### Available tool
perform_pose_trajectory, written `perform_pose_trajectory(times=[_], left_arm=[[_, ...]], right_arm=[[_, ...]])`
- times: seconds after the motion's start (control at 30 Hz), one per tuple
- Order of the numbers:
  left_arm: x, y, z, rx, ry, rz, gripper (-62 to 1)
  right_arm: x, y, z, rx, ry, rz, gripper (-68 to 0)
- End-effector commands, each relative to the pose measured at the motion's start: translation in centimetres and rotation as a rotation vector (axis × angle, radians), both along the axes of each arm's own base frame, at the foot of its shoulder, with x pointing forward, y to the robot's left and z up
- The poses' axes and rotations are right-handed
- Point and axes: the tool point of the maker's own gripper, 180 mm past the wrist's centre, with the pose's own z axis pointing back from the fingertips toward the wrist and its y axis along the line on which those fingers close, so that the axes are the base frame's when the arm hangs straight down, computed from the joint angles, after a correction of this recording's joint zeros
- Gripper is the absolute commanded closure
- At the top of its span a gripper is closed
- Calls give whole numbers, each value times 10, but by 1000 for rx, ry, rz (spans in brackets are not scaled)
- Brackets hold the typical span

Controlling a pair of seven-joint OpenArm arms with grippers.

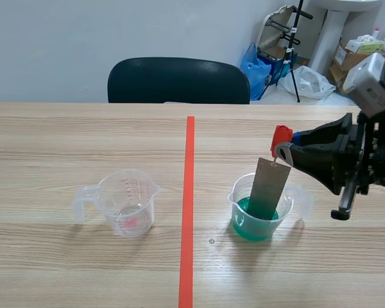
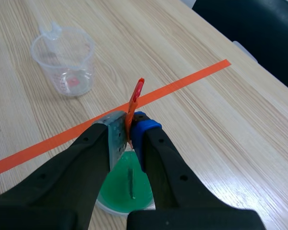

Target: Do the redox reaction experiment

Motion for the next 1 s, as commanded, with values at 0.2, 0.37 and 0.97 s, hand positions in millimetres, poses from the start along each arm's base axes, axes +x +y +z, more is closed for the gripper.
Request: perform_pose_trajectory(times=[0.2, 0.37, 0.97], left_arm=[[0, -2, 4, -13, -19, -1, -623], [0, -2, 4, -13, -19, -1, -623], [0, -2, 4, -13, -19, -1, -623]], right_arm=[[10, 0, 1, 13, -28, -12, -8], [10, 0, 0, 13, -28, -12, -7], [10, 0, 0, 12, -27, -12, -7]])
